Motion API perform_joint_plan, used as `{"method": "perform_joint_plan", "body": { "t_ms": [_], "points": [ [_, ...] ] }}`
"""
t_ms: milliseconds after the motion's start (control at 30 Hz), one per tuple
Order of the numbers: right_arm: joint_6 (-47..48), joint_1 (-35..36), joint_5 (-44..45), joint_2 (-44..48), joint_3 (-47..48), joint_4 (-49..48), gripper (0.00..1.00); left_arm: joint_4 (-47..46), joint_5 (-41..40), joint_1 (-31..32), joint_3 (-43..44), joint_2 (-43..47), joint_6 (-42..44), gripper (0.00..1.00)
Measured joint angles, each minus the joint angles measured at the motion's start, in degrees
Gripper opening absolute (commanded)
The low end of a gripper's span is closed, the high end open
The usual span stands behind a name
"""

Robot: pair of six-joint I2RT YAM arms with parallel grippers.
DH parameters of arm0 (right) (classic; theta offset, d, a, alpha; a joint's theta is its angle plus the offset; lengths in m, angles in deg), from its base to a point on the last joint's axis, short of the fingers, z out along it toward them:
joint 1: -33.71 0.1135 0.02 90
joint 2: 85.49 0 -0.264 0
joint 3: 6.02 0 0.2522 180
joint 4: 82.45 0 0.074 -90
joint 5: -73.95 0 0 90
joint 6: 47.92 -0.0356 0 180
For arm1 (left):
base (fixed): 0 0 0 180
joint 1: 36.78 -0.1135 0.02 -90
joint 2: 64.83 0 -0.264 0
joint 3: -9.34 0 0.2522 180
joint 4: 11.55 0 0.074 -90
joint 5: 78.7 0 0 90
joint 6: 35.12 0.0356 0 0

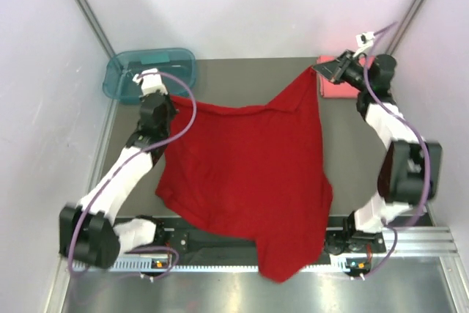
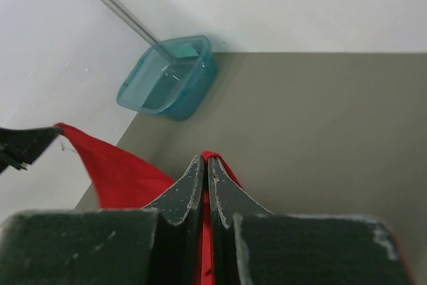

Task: Fold and stack the t-shirts
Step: Flatten the tshirt out

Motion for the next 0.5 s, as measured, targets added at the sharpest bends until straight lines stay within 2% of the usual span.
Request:
{"method": "perform_joint_plan", "body": {
  "t_ms": [133,300,500],
  "points": [
    [-0.59,0.0,-1.09,-14.03,6.29,-3.13,0.0,-4.46,-0.09,-1.38,0.28,-13.0,-2.64,0.0],
    [-0.72,0.09,-1.75,-30.47,21.81,-2.1,0.0,-5.81,1.95,-5.03,5.55,-28.41,-5.27,0.0],
    [1.25,0.59,-1.84,-43.28,40.09,6.36,0.0,-4.96,2.99,-8.28,14.08,-36.37,-6.75,0.0]
  ]
}}
